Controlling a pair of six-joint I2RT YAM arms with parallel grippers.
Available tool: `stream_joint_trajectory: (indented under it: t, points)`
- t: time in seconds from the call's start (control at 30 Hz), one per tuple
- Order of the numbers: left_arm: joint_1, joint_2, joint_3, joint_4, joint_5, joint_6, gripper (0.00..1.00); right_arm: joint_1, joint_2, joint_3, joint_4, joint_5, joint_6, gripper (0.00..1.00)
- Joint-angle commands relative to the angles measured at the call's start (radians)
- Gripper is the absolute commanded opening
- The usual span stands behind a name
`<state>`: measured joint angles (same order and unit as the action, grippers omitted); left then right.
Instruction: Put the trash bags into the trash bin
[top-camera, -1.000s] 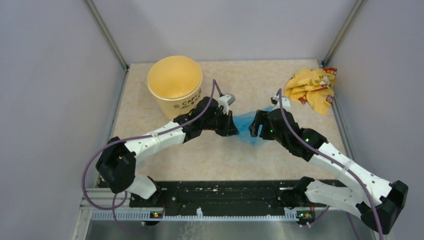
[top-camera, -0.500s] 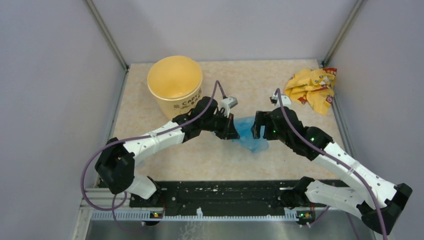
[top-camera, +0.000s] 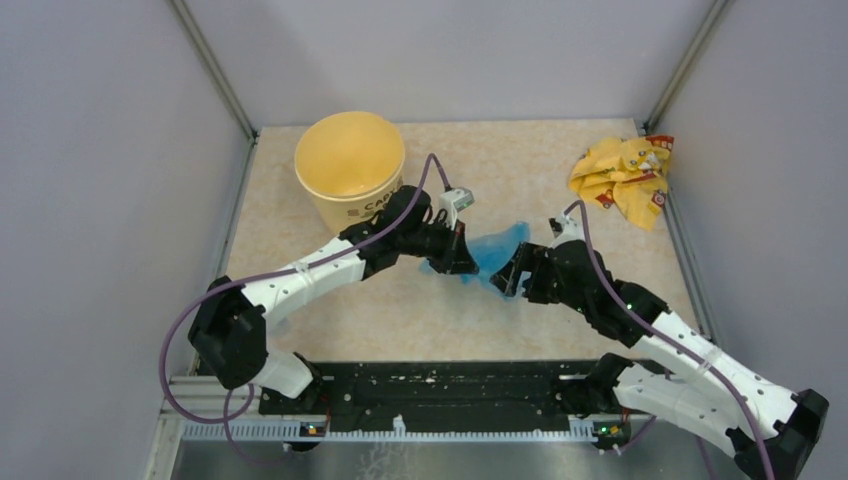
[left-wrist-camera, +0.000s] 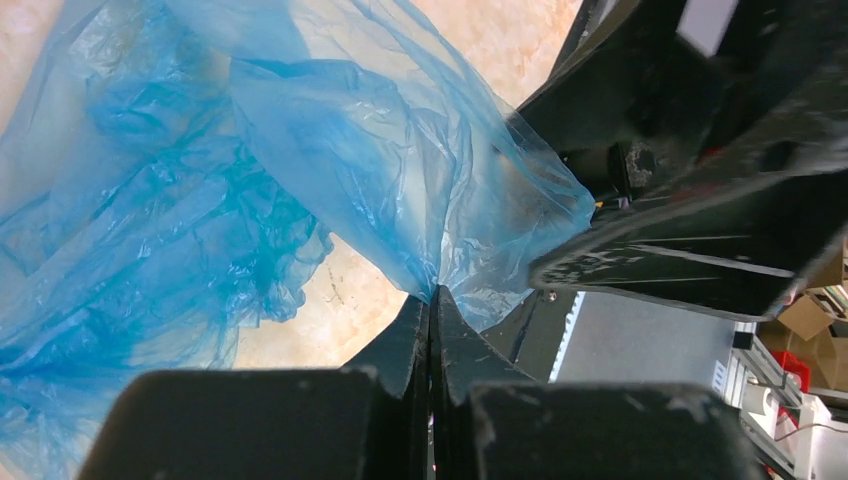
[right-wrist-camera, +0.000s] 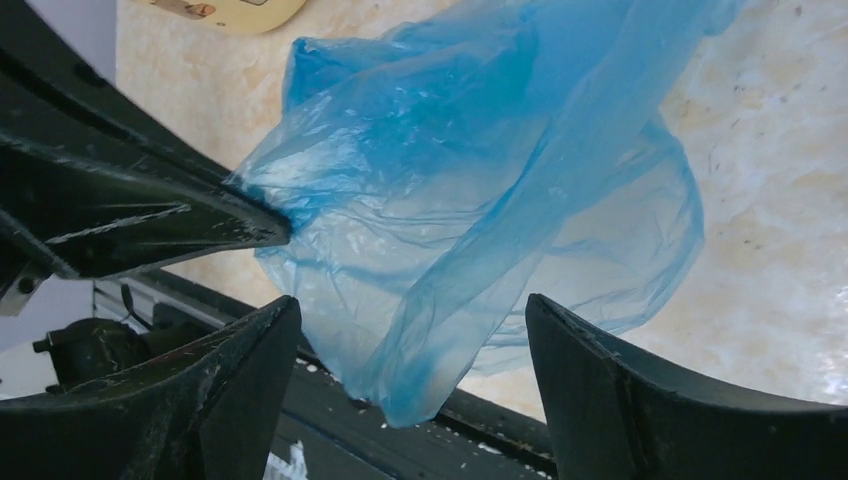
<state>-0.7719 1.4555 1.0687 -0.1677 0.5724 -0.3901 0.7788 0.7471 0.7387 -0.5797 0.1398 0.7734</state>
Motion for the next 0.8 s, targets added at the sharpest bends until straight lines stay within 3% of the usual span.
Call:
stream_joint_trajectory:
  t: [0.0, 0.2, 0.27, 0.3, 0.37, 0.47, 0.6, 0.77]
  points:
    - [0.002, -0.015, 0.022, 0.037, 0.048, 0.006, 0.00, 0.008, -0.019, -0.059, 0.180, -0.031, 0.150, 0.80]
    - [0.002, -0.011, 0.023, 0.035, 0.050, 0.005, 0.00, 0.008, -0.021, -0.080, 0.214, 0.023, 0.203, 0.56]
    - [0.002, -0.006, 0.025, 0.035, 0.057, 0.001, 0.00, 0.006, -0.026, -0.074, 0.208, 0.048, 0.206, 0.39]
    - [0.002, -0.003, 0.028, 0.037, 0.064, -0.002, 0.00, 0.005, -0.026, -0.065, 0.202, 0.062, 0.203, 0.27]
    - [0.002, 0.003, 0.039, 0.038, 0.070, -0.012, 0.25, -0.001, -0.027, -0.033, 0.177, 0.095, 0.187, 0.00]
    - [0.002, 0.003, 0.075, 0.041, 0.078, -0.024, 0.39, -0.042, -0.013, 0.090, 0.043, 0.207, 0.115, 0.00]
    - [0.002, -0.013, 0.169, 0.033, 0.076, -0.041, 0.59, -0.173, 0.017, 0.389, -0.137, 0.347, -0.064, 0.00]
    - [0.002, -0.066, 0.242, 0.032, 0.028, -0.054, 0.70, -0.182, 0.119, 0.801, -0.240, 0.445, -0.277, 0.00]
